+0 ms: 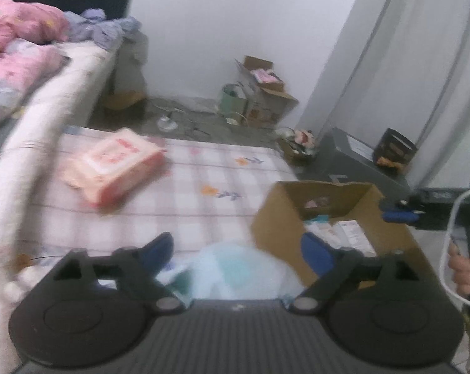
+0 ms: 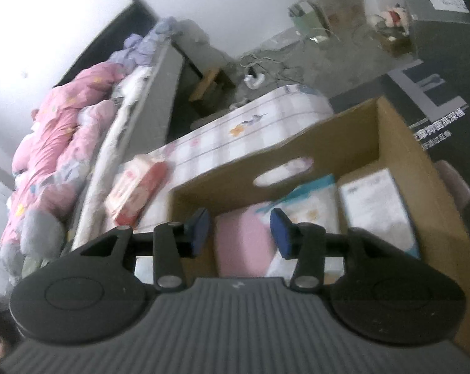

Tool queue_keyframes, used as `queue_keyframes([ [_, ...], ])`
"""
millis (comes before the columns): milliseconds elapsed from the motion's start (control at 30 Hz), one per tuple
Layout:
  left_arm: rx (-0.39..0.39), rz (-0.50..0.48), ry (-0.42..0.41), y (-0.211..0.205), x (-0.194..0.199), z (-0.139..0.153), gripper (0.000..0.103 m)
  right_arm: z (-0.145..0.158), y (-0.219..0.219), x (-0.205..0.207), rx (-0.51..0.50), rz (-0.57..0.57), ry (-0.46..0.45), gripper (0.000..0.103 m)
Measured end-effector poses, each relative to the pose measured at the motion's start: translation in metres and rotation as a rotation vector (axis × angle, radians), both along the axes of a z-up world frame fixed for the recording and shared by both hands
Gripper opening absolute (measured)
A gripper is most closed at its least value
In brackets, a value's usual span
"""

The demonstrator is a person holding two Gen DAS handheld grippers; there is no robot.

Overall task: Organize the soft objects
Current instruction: 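Move the right tool over the bed items toward the blue wet-wipe pack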

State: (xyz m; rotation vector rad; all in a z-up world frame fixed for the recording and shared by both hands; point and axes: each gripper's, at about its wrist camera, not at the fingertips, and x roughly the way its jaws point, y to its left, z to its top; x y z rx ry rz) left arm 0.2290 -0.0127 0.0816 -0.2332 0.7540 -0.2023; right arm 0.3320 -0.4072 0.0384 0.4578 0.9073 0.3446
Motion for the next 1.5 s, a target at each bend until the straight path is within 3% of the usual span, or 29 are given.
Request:
queue_keyframes([
  [167, 0.062, 0.079, -0.039, 0.044, -0.053, 0.013, 0.098, 0.021, 0.032, -0.052, 0.086, 0.059, -0.075, 0.047],
  [333, 0.062, 0.154, -0.072, 0.081, -0.102, 0.013, 0.099, 0.036, 0.072, -0.089, 0.117, 0.123, -0.125, 0.049],
  [567, 0.056, 0.210, -0.073, 0.110, -0.147, -0.011, 0.099, 0.025, 0.146, -0.125, 0.128, 0.231, -0.085, 0.049],
  [833, 0.082, 0.215, -0.059, 0.120, -0.168, -0.046, 0.098, 0.004, 0.220, -0.141, 0.125, 0.336, -0.002, 0.049],
  [1033, 0.116, 0.200, -0.044, 0.122, -0.169, -0.068, 0.090, -0.012, 0.273, -0.134, 0.096, 0.410, 0.060, 0.049],
  [1300, 0.107, 0.144, 0.046, 0.131, -0.180, -0.094, 0.067, -0.034, 0.329, -0.139, 0.080, 0.556, 0.145, 0.049],
  [1500, 0.053, 0.191, 0.038, 0.144, -0.174, -0.094, 0.053, -0.036, 0.339, -0.125, 0.062, 0.509, 0.124, 0.049],
])
